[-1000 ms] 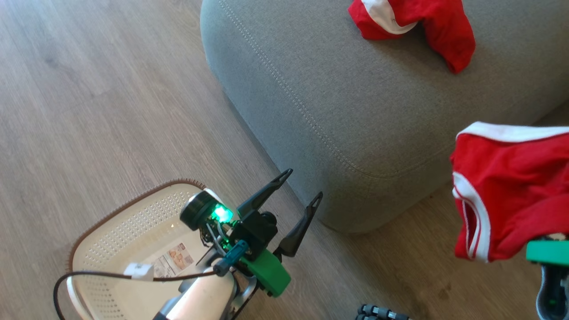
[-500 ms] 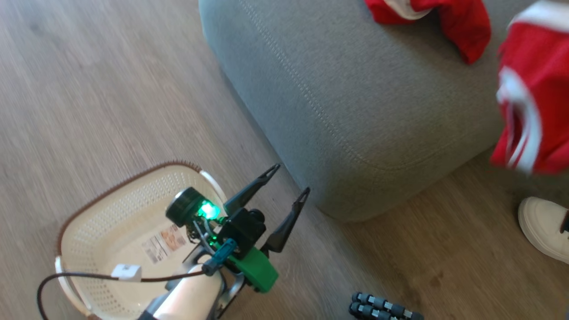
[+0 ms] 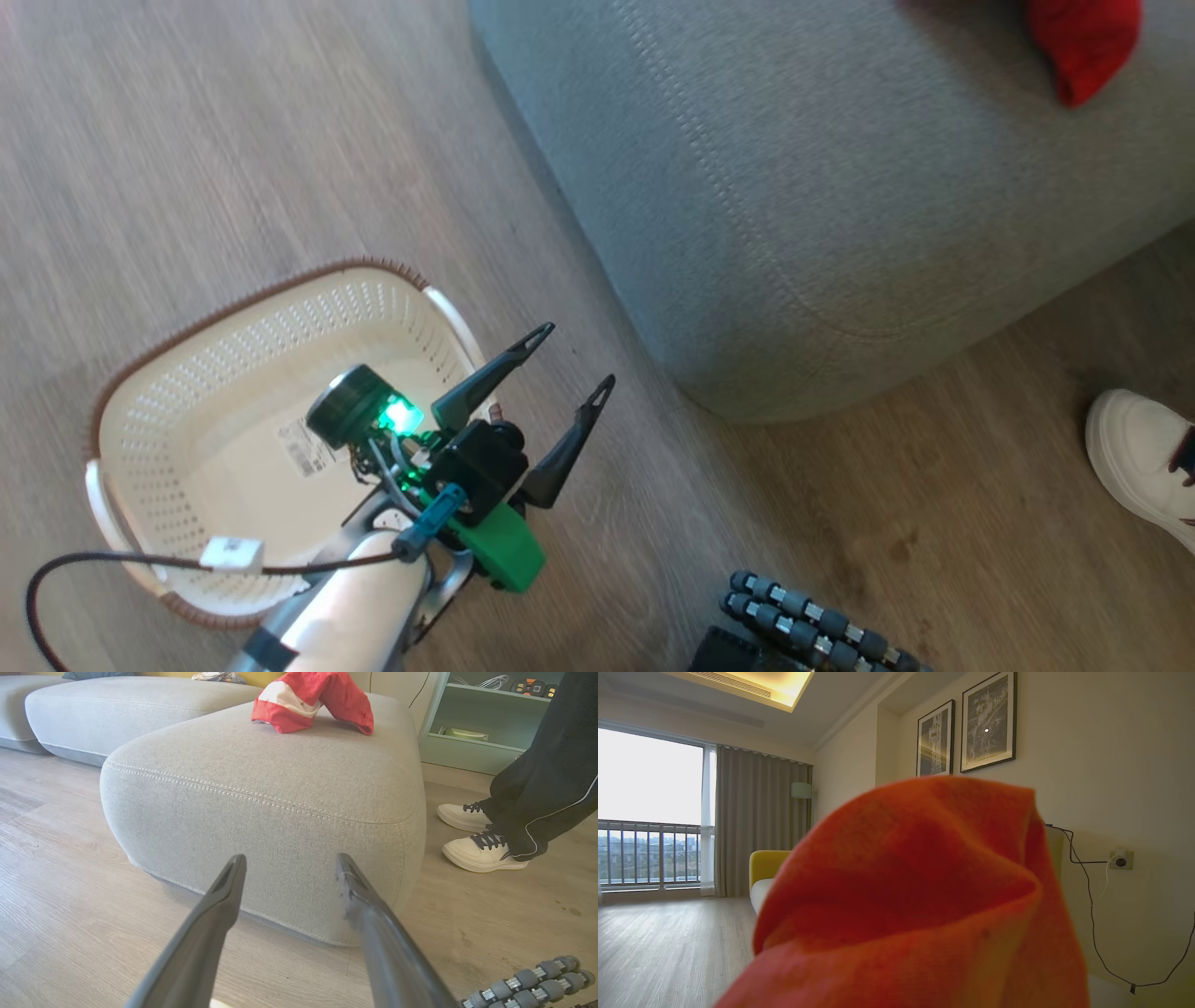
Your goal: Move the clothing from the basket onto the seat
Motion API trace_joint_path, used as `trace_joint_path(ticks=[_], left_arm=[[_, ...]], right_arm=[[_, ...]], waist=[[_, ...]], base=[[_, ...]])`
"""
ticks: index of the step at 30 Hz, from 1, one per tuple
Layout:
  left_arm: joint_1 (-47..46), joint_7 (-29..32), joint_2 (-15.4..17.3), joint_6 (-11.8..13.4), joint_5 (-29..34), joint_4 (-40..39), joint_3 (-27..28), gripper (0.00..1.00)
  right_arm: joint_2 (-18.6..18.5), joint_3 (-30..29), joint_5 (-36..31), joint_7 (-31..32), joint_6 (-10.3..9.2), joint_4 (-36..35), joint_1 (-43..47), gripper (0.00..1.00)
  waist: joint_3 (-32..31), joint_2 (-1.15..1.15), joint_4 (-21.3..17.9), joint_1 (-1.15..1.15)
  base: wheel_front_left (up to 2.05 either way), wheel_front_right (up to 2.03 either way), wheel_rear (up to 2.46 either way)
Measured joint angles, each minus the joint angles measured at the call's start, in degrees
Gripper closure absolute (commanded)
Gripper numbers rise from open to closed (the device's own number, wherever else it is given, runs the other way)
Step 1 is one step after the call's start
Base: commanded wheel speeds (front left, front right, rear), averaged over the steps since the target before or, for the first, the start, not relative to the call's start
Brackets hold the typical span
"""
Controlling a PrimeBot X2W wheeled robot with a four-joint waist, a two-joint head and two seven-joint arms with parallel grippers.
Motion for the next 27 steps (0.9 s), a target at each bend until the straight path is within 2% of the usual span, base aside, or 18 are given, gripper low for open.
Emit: trace_joint_path(ticks=[9, 16, 23, 27], left_arm=[[-2.62, 0.0, 2.33, 0.0, 0.0, -1.08, -0.05, 0.0], [-4.2, 0.0, 3.03, 0.05, 0.0, -1.98, 0.0, 0.0], [-6.0, 0.0, 4.0, 0.16, 0.0, -2.75, 0.02, 0.0], [-6.14, 0.0, 4.19, 0.52, 0.0, -3.15, -0.11, 0.0]], right_arm=[[-7.09, 3.47, -0.63, -0.08, 0.0, 17.22, -15.07, 1.0], [-10.57, 1.44, -5.54, -0.09, 0.01, 30.27, -25.0, 1.0], [-10.33, -1.51, -12.94, -0.08, 0.01, 46.66, -29.54, 1.0], [-10.02, -2.79, -16.44, -0.08, 0.01, 52.91, -31.16, 1.0]], waist=[[4.91, 0.0, 2.47, 0.0], [8.91, 0.0, 5.64, 0.0], [12.74, 0.0, 8.69, 0.0], [14.65, 0.0, 9.9, -0.01]], base=[[0.0, 0.0, 0.0], [0.0, 0.0, 0.0], [0.0, 0.0, 0.0], [0.0, 0.0, 0.0]])
